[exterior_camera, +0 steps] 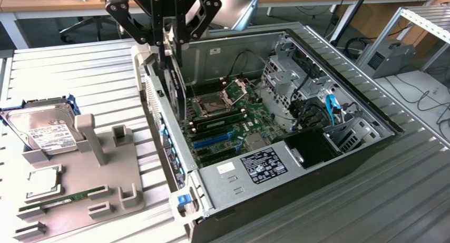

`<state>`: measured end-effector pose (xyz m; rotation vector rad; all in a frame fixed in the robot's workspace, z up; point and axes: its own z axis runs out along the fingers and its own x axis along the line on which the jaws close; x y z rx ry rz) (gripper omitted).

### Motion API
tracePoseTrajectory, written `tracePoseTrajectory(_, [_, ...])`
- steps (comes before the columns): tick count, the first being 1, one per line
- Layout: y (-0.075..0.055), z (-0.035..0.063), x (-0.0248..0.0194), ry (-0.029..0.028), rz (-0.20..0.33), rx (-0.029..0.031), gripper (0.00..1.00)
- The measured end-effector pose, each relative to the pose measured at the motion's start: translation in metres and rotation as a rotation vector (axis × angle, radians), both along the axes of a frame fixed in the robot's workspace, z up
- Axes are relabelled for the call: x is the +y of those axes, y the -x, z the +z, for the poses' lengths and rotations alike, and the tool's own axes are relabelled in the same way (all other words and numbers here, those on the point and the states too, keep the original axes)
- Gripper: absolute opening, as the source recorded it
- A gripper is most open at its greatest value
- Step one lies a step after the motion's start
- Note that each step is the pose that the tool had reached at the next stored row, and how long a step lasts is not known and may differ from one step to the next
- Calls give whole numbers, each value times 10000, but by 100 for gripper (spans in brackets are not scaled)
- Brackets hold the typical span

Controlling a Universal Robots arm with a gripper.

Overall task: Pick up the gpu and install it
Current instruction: 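Pick up the gpu and move the gpu toward the slot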

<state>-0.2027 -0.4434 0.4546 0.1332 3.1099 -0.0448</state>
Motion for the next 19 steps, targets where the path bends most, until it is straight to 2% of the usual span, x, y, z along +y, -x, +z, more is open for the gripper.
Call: tracePoseTrajectory(19, [-187, -3, 0, 1, 0, 0, 26])
